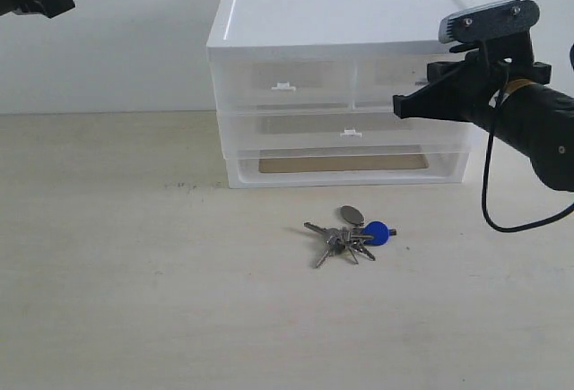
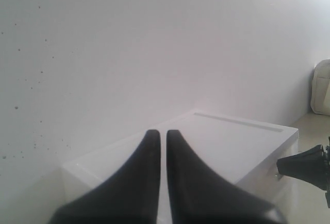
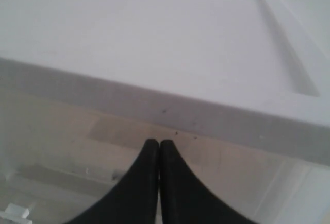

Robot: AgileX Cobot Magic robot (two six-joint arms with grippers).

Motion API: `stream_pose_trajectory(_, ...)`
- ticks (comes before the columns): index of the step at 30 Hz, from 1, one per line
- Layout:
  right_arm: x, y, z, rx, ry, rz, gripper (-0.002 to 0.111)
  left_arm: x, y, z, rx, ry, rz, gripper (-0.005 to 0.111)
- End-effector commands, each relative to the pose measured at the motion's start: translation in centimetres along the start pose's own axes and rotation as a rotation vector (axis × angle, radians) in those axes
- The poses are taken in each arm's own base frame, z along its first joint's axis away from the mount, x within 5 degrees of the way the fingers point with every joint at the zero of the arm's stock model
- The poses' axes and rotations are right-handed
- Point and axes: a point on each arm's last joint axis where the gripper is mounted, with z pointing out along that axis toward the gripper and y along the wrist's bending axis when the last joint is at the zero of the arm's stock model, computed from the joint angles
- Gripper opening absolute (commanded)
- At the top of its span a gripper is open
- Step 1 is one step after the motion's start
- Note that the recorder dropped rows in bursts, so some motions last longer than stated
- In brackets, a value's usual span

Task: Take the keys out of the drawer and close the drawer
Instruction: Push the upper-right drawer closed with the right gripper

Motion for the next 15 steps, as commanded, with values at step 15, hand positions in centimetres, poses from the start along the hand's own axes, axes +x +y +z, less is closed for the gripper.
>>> stream_pose_trajectory(15,-6.9,-0.9,-13.1,-0.004,-0.125,0.032,0.000,-0.2,-0.1,-0.1,0.002,-0.005,-0.017,0.004)
